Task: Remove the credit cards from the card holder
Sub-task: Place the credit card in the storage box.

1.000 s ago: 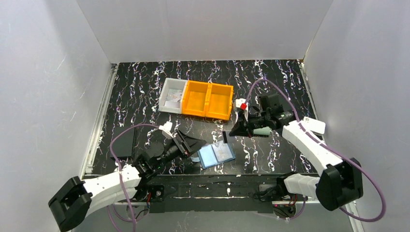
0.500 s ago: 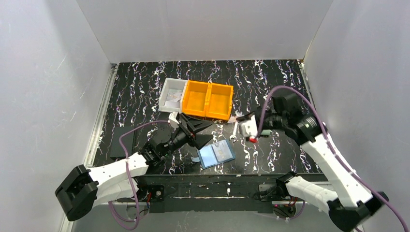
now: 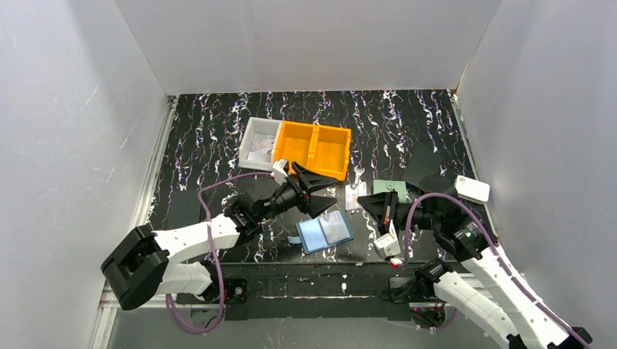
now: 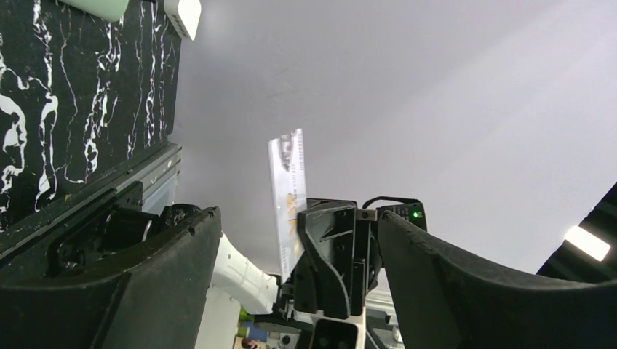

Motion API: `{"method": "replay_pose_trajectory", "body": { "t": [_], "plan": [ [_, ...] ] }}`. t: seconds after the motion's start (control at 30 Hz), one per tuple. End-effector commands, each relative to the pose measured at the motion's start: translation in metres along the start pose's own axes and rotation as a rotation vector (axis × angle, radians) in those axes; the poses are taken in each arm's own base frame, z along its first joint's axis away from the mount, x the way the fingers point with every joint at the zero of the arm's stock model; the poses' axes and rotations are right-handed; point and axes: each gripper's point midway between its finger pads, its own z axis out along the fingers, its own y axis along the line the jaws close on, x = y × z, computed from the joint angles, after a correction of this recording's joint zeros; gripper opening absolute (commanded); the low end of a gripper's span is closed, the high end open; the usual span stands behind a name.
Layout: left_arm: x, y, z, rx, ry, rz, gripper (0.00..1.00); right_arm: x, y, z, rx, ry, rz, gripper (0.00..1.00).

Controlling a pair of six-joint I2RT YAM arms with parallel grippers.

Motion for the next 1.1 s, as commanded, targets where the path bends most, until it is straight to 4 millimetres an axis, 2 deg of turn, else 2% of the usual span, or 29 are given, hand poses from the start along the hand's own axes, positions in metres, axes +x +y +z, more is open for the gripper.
{"method": "replay_pose_trajectory", "body": {
  "t": [0.0, 0.2, 0.37, 0.47, 0.63, 0.8, 0.87, 0.9, 0.93, 1.0, 1.07],
  "plan": [
    [0.02, -0.022, 0.007, 0.047, 0.084, 0.016, 0.74, -0.014, -0.014, 0.0, 0.083, -0.049, -0.209, 0.01],
    [0.029, -0.016, 0.015, 0.026, 0.128, 0.012, 0.64, -0.017, -0.012, 0.002, 0.132, -0.057, -0.27, 0.01],
    [0.033, -0.011, 0.019, 0.019, 0.149, 0.013, 0.49, -0.019, -0.007, 0.002, 0.135, -0.066, -0.27, 0.01],
    [0.034, -0.009, 0.021, 0.016, 0.153, 0.02, 0.45, -0.021, -0.006, 0.002, 0.142, -0.076, -0.278, 0.01],
    [0.036, -0.009, 0.022, 0.021, 0.161, 0.045, 0.28, -0.022, 0.001, 0.003, 0.128, -0.082, -0.264, 0.01],
    [0.038, -0.011, 0.021, 0.034, 0.173, 0.065, 0.0, -0.021, 0.006, 0.005, 0.12, -0.083, -0.254, 0.01],
    [0.039, -0.015, 0.019, 0.06, 0.176, 0.094, 0.0, -0.021, 0.008, 0.005, 0.115, -0.086, -0.251, 0.01],
    [0.039, -0.016, 0.018, 0.077, 0.171, 0.126, 0.0, -0.021, 0.009, 0.005, 0.111, -0.088, -0.247, 0.04],
    [0.039, -0.02, 0.015, 0.099, 0.166, 0.165, 0.0, -0.022, 0.011, 0.006, 0.105, -0.092, -0.241, 0.12],
    [0.039, -0.026, 0.007, 0.163, 0.147, 0.297, 0.0, -0.023, 0.016, 0.006, 0.085, -0.096, -0.226, 0.33],
    [0.034, -0.022, 0.0, 0.184, 0.12, 0.437, 0.0, -0.026, 0.022, 0.004, 0.053, -0.107, -0.195, 0.58]
  ]
}}
